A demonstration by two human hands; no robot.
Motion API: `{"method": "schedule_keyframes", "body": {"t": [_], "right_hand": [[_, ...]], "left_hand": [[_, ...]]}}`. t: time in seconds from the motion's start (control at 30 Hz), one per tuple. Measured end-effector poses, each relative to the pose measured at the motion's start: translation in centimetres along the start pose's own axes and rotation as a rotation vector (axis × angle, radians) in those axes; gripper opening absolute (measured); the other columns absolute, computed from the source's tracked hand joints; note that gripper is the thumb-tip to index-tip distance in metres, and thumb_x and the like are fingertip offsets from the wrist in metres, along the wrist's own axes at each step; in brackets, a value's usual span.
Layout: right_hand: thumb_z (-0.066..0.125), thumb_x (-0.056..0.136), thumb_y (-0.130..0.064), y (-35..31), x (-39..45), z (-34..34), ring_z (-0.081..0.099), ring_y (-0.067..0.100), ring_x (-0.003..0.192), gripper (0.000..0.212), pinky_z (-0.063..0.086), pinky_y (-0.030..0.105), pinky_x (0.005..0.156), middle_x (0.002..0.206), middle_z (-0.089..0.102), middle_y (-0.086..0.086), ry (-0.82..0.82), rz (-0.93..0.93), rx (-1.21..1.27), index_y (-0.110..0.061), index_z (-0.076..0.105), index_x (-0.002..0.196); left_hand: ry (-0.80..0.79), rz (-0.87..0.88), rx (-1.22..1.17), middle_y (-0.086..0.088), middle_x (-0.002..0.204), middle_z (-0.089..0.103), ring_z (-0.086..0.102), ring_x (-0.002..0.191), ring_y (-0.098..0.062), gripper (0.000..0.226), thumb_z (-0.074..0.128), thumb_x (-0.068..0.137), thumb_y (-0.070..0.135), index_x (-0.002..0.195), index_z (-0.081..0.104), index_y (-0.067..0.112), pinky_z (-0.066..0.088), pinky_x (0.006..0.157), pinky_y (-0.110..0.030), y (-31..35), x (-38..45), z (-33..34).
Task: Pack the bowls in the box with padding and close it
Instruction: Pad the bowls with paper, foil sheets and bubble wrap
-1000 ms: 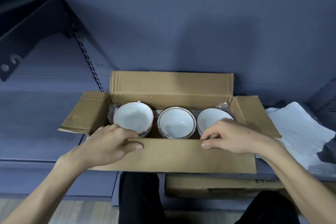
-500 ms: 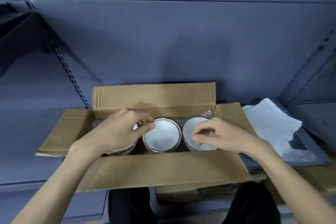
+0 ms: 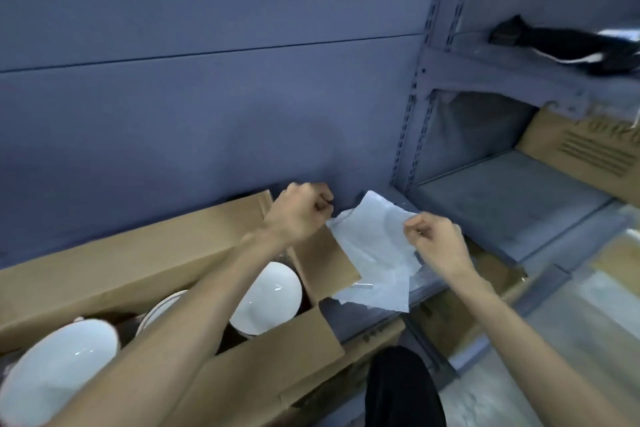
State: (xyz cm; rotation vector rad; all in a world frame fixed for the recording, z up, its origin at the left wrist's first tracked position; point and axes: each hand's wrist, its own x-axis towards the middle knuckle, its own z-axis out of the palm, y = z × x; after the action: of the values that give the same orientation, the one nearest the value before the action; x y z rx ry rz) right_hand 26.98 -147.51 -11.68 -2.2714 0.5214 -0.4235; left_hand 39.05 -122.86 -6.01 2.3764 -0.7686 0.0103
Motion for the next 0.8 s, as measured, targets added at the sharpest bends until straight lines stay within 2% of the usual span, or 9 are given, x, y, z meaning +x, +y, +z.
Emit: {"method": "schedule_keyframes", "body": {"t": [0.07,0.17,0.27,0.33,0.4,0.5,0.6,0.67,0.8], "right_hand": [[0.075,0.092,-0.016,2.0,0.8,-0.5,0.074,0.024,0.096,0.004,0.057,0.035,0.088,0.094,0.079,0.003,0.056,0.065,-0.013,-0.019,0.074,0.095],[0.076,0.093,-0.024,3.7,2.4,-0.6,0.072,0.028,0.107,0.026,0.054,0.039,0.095,0.104,0.079,0.007,0.098,0.164,-0.005,-0.011,0.071,0.115],[0.075,0.093,-0.032,4.6,4.3,0.0,0.068,0.030,0.114,0.041,0.052,0.039,0.097,0.106,0.079,0.006,0.120,0.234,0.020,-0.007,0.067,0.126],[0.074,0.093,-0.037,5.0,5.4,0.7,0.068,0.032,0.111,0.043,0.052,0.038,0.091,0.096,0.079,0.004,0.109,0.259,0.009,-0.006,0.068,0.122],[0.075,0.091,-0.041,5.6,6.3,1.4,0.069,0.035,0.104,0.034,0.051,0.037,0.081,0.081,0.073,0.003,0.076,0.293,-0.027,-0.009,0.073,0.104],[0.075,0.091,-0.034,5.7,6.8,2.0,0.068,0.035,0.102,0.022,0.054,0.039,0.086,0.092,0.073,0.008,0.060,0.325,-0.034,-0.020,0.065,0.077],[0.072,0.095,-0.019,4.3,6.4,2.2,0.064,0.025,0.094,0.010,0.051,0.041,0.094,0.092,0.069,0.001,0.183,0.134,0.165,-0.014,0.064,0.091],[0.066,0.100,-0.020,1.6,5.9,1.9,0.061,0.020,0.085,0.009,0.052,0.037,0.082,0.087,0.062,-0.006,0.201,-0.058,0.362,-0.017,0.058,0.095],[0.058,0.105,-0.024,-6.3,4.5,1.8,0.054,0.000,0.073,0.010,0.043,0.017,0.070,0.082,0.057,-0.019,0.178,-0.356,0.525,-0.022,0.049,0.100]], "left_hand": [[-0.057,-0.054,-0.065,0.008,0.081,0.071,0.072,0.092,-0.017,0.020,0.065,0.084,0.008,0.100,0.073,0.016,0.052,0.078,-0.023,1.1,2.3,1.6],[-0.144,-0.131,-0.074,-0.005,0.088,0.076,0.071,0.097,-0.026,0.015,0.064,0.082,0.021,0.093,0.072,0.014,0.059,0.085,-0.035,2.0,4.9,3.8],[-0.217,-0.180,0.000,-0.007,0.106,0.074,0.068,0.106,-0.026,0.026,0.066,0.082,0.024,0.108,0.071,0.019,0.055,0.095,-0.038,1.3,6.3,5.6],[-0.247,-0.192,-0.010,-0.004,0.106,0.074,0.068,0.105,-0.024,0.027,0.066,0.082,0.017,0.108,0.070,0.019,0.055,0.094,-0.037,0.4,6.8,6.5],[-0.255,-0.193,-0.039,0.000,0.098,0.075,0.069,0.100,-0.020,0.023,0.067,0.081,0.015,0.103,0.070,0.020,0.056,0.091,-0.033,-0.5,6.9,7.2],[-0.204,-0.187,-0.150,0.003,0.090,0.075,0.068,0.091,-0.014,0.021,0.072,0.084,0.015,0.104,0.071,0.016,0.055,0.082,-0.025,-1.4,6.9,7.3],[-0.118,-0.150,-0.326,-0.002,0.103,0.074,0.069,0.097,-0.015,0.030,0.076,0.089,0.020,0.117,0.069,0.010,0.057,0.087,-0.029,-1.5,6.5,6.3],[-0.043,-0.100,-0.445,-0.005,0.112,0.071,0.070,0.101,-0.021,0.033,0.074,0.092,0.018,0.122,0.066,0.008,0.062,0.083,-0.038,-1.0,5.9,4.8],[0.189,-0.039,-0.578,0.002,0.129,0.060,0.070,0.076,-0.018,0.043,0.074,0.092,0.017,0.132,0.056,0.017,0.063,0.060,-0.044,-0.3,4.1,-0.5]]}}
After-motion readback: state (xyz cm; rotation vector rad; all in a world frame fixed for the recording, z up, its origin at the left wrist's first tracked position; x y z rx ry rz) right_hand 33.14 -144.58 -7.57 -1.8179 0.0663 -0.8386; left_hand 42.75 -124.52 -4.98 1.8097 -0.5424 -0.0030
